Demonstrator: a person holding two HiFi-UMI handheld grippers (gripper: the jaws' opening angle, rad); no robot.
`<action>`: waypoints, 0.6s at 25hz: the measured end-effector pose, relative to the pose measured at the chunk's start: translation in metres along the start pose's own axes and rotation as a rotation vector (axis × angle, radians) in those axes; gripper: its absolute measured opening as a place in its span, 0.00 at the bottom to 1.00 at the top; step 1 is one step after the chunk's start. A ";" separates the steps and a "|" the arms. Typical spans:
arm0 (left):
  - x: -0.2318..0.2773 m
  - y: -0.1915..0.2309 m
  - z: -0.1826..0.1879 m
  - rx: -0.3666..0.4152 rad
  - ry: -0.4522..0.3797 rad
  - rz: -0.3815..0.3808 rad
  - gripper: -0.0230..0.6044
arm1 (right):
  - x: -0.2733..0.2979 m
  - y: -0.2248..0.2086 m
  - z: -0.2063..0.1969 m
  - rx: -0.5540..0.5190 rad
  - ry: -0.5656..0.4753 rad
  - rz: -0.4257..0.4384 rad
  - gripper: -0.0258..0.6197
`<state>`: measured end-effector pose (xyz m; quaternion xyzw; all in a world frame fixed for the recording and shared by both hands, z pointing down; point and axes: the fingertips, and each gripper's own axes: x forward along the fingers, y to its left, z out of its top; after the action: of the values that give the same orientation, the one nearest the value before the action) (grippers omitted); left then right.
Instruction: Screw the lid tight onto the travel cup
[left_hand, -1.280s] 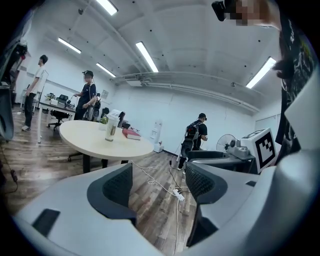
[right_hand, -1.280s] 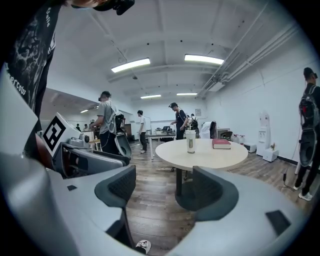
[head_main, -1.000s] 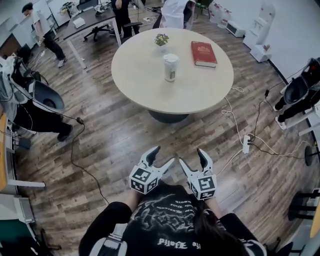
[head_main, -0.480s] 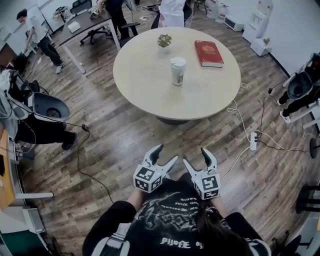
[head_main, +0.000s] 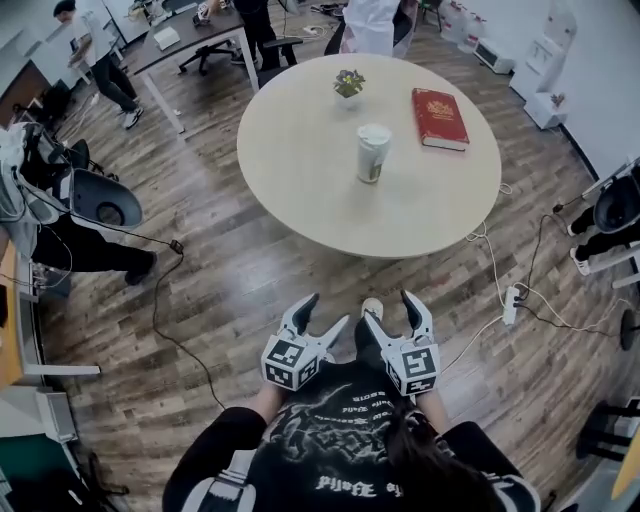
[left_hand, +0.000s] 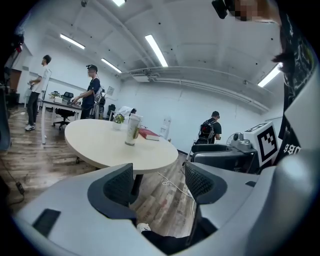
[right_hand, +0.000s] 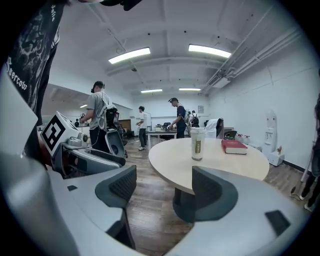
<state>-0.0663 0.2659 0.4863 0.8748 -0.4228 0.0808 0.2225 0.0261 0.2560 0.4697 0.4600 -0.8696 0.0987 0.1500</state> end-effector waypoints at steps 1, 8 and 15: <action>0.006 0.003 0.004 -0.001 -0.005 0.011 0.58 | 0.007 -0.007 0.001 0.002 0.000 0.012 0.56; 0.066 0.028 0.038 -0.076 -0.031 0.067 0.58 | 0.063 -0.073 0.046 -0.005 -0.054 0.097 0.55; 0.143 0.059 0.077 -0.077 -0.062 0.188 0.58 | 0.120 -0.146 0.069 -0.054 -0.053 0.179 0.55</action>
<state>-0.0257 0.0979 0.4836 0.8241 -0.5124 0.0580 0.2342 0.0721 0.0606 0.4524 0.3787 -0.9132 0.0760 0.1297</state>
